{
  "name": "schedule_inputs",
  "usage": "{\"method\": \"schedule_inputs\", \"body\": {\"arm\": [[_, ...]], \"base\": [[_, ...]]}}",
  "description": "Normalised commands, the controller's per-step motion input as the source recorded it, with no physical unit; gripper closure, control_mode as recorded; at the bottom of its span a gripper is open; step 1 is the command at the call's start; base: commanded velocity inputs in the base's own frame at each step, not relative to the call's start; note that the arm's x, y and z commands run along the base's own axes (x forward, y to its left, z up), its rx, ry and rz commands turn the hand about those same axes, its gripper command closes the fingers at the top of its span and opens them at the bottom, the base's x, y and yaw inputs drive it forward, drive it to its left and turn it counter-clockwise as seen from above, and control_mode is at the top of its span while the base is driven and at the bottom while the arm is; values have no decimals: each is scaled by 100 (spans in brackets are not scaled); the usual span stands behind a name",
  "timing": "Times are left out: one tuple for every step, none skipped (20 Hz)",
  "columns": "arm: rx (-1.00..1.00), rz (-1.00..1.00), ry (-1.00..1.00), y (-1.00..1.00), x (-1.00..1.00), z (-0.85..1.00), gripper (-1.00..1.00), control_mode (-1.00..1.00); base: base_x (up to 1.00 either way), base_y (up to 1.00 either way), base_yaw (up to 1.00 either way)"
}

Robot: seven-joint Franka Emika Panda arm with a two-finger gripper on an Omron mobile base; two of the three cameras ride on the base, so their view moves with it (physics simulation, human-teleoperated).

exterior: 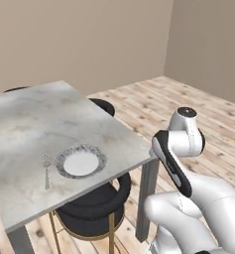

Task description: Take the fork and place it on the left side of the plate. Then take the spoon and place it on the right side of the plate. Make sure they're directly next to the plate.

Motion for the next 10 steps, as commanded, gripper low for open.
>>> {"method": "schedule_inputs", "body": {"arm": [[0, 0, 0, 0, 0, 0, 100, 100], [0, 0, 0, 0, 0, 0, 100, 100], [0, 0, 0, 0, 0, 0, 100, 100], [0, 0, 0, 0, 0, 0, 100, 100], [0, 0, 0, 0, 0, 0, 100, 100], [0, 0, 0, 0, 0, 0, 100, 100], [0, 0, 0, 0, 0, 0, 100, 100], [0, 0, 0, 0, 0, 0, 100, 100], [0, 0, 0, 0, 0, 0, 100, 100], [0, 0, 0, 0, 0, 0, 100, 100]], "base": [[66, 13, 26], [64, 15, 26], [62, 16, 26], [62, 14, 26], [59, 9, 27], [53, 4, 30], [52, 2, 31], [52, 1, 31], [52, 1, 31], [51, 1, 32]]}}
